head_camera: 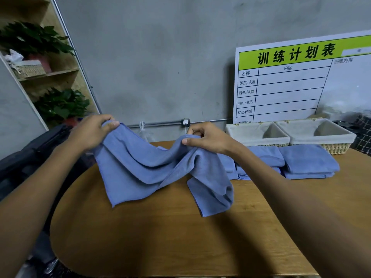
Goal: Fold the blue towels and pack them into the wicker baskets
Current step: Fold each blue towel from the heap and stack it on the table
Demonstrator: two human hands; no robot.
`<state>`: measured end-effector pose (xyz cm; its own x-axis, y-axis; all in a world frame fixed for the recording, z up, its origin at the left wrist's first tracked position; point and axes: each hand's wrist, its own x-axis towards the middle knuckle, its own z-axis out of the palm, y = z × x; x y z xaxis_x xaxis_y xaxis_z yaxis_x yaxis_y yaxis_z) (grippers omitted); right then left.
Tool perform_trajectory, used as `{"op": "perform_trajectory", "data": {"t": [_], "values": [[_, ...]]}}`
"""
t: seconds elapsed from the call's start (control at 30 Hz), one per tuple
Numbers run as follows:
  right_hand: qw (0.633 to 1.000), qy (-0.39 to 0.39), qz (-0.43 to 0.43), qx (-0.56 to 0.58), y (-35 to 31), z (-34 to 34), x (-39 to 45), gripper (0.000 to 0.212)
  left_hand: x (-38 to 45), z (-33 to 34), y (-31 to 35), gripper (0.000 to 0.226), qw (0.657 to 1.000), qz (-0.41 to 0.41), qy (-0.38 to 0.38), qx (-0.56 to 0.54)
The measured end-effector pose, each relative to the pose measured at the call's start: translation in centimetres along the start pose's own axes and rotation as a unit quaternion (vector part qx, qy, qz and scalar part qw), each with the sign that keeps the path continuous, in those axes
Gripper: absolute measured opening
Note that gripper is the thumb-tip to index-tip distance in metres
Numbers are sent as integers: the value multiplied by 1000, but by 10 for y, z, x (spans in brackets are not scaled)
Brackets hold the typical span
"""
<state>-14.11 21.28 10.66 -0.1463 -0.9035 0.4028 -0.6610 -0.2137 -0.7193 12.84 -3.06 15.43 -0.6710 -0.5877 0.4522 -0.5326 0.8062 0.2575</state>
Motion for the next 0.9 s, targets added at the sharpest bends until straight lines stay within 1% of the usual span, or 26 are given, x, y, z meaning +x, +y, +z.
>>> {"op": "perform_trajectory", "data": {"t": [0.13,0.17,0.27,0.37,0.47,0.6,0.73,0.83,0.9], "values": [[1000,3,1,-5,0,-1,0,29,1,-17,-2,43,999,-1,53,-10],[1000,5,4,-4,2,-3,-1,31,1,-22,-4,40,997,-7,71,-19],[999,22,28,5,11,-11,-5,34,4,-37,-11,23,991,-26,120,-45],[998,37,39,11,17,-15,-8,36,8,-49,-10,18,988,-24,144,-48],[999,26,43,-5,22,-14,-8,36,11,-54,-7,19,989,-10,144,-40],[998,0,58,-16,28,-9,-11,42,13,-54,-8,23,989,0,146,-34],[997,-32,69,-26,34,-6,-16,35,14,-48,-11,24,991,2,135,-13],[997,-36,68,-22,35,-5,-18,32,10,-39,-11,27,993,-8,117,22],[997,-34,63,-16,34,-5,-18,29,9,-28,-11,22,994,-25,80,66]]}}
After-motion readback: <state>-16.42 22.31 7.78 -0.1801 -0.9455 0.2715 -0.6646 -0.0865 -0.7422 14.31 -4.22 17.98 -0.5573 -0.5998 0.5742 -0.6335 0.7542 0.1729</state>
